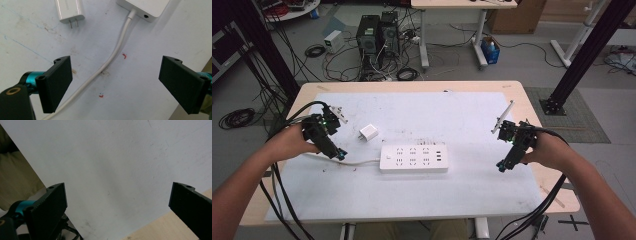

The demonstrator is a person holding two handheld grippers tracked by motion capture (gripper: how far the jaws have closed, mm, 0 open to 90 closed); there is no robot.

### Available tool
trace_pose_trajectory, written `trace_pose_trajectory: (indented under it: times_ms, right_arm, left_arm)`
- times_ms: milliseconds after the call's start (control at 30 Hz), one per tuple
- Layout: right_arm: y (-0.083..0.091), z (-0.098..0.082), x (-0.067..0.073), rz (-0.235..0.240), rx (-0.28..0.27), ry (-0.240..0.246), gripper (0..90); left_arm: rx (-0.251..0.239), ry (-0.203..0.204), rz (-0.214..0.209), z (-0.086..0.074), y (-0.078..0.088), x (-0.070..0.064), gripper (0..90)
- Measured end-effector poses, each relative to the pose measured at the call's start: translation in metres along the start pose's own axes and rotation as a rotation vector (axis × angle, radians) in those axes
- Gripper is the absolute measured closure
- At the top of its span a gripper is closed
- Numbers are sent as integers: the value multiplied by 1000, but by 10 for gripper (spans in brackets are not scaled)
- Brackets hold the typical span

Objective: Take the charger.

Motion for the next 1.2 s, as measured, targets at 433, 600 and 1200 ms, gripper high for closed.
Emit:
trace_pose_trajectory:
  times_ms: [433, 600, 1200]
  right_arm:
    - [2, 1, 0, -17, -17, -2, 10]
    - [1, 1, -2, -25, -21, -5, 10]
    - [3, 3, -5, -39, -44, -17, 10]
  left_arm:
    - [-49, 86, 36, 6, -1, 6, 118]
    - [-80, 114, 53, 11, -2, 12, 118]
    - [-138, 171, 90, 34, -23, 24, 118]
Point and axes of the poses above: each handheld gripper's, and its own axes: y roughly backward along the jaws, z roughly out of its top, x roughly to its left, the point moved 5 cm from there along -y, roughly forward along the jaws, and after that the axes turned 13 degrees about z, right-handed, at the moved point
